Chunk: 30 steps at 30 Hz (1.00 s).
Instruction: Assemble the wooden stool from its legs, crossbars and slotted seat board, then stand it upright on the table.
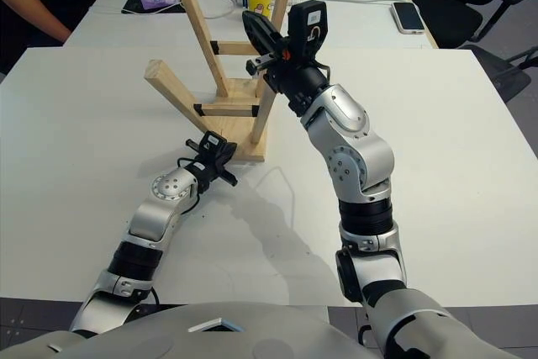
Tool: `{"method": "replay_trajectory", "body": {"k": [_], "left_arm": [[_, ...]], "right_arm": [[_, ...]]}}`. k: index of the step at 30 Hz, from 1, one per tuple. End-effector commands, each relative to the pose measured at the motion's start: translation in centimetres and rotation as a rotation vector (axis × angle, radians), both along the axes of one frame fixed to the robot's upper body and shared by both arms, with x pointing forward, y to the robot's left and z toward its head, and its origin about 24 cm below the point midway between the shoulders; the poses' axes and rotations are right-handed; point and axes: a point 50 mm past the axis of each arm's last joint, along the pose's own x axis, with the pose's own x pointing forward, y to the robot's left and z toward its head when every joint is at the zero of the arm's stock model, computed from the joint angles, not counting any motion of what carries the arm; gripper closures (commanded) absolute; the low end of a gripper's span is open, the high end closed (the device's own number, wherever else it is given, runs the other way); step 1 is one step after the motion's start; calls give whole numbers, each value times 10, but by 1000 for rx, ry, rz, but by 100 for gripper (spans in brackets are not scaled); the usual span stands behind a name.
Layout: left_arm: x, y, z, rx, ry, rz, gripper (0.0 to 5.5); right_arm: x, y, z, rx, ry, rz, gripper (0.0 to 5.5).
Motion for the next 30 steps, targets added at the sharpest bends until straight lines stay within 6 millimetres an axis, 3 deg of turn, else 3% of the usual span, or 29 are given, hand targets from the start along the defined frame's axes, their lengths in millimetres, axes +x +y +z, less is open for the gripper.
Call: {"method": "replay_trajectory", "body": {"k": [1, 4, 6, 8, 12, 15, 17, 21, 25, 28, 30], "left_arm": [[-21, 7, -41, 47, 215, 20, 550], [-20, 5, -41, 38, 218, 20, 550], [-20, 4, -43, 26, 229, 26, 550], [-20, 6, -45, -1, 245, 50, 550], [-16, 4, -47, -57, 273, 65, 550], [-12, 0, -45, -57, 261, 46, 550], [-11, -1, -41, -51, 235, 27, 550], [-18, -1, -33, -50, 156, -40, 550], [-29, 9, -34, -31, 142, -46, 550], [-37, 20, -32, -28, 121, -33, 550], [-43, 25, -18, -79, 71, -74, 550]], "right_arm": [[9, -5, 20, 90, -58, -29, 548], [3, -7, 44, 121, -205, -30, 548], [-11, 11, 62, 115, -323, 62, 548], [-19, 44, 72, 85, -378, 188, 548], [-10, 112, 49, -69, -265, 326, 548], [-8, 134, 27, -148, -209, 374, 548], [-3, 130, 16, -157, -181, 351, 548], [6, 90, -2, -120, -156, 248, 548], [-25, 58, -16, -53, -213, 427, 548], [-42, 35, -45, -124, -98, 499, 548], [-46, 21, -66, -188, -12, 479, 548]]}}
